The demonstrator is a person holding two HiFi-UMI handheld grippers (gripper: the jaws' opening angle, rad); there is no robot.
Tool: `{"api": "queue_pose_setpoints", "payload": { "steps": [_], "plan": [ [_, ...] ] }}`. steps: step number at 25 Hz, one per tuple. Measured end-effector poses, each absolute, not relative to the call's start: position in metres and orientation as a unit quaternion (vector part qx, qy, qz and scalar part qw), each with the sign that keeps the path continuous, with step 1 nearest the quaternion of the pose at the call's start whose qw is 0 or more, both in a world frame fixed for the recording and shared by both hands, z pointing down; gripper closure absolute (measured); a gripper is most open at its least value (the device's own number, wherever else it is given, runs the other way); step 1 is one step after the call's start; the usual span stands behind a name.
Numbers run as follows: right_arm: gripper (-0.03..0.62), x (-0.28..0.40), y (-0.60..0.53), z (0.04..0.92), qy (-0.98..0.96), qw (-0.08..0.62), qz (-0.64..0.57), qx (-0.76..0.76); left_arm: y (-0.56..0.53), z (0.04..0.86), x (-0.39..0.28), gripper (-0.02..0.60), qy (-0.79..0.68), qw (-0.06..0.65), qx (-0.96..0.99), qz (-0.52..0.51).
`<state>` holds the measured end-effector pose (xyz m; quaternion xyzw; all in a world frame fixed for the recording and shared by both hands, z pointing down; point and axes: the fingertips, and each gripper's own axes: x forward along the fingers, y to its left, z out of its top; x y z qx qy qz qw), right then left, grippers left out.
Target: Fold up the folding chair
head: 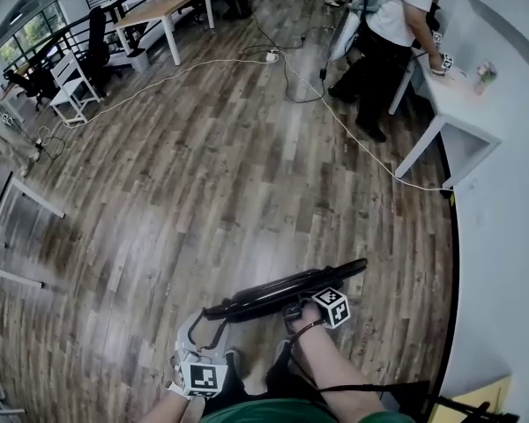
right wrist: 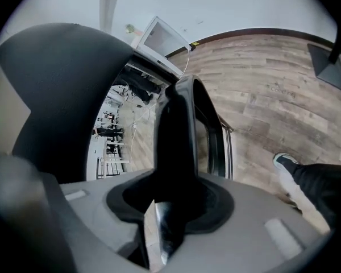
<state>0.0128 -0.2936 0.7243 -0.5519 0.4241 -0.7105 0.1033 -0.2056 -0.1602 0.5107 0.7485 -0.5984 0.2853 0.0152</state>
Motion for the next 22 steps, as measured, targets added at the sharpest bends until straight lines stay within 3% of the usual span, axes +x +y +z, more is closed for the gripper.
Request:
{"api": "queue_pose_setpoints", "payload": {
  "steps": [10,22],
  "plan": [
    [0.450,0.003,-0.311,0.725,0.447,0.075,-0.705,-0.546,-0.160,0.509,-0.202,0.341,-0.598,-0.012,0.746,0.292],
    [0.374,-0.015,-0.341,0.719,0.445,0.155,-0.705,-0.530,-0.203,0.505,-0.232,0.371,-0.615,0.014,0.729,0.301]
  ]
}}
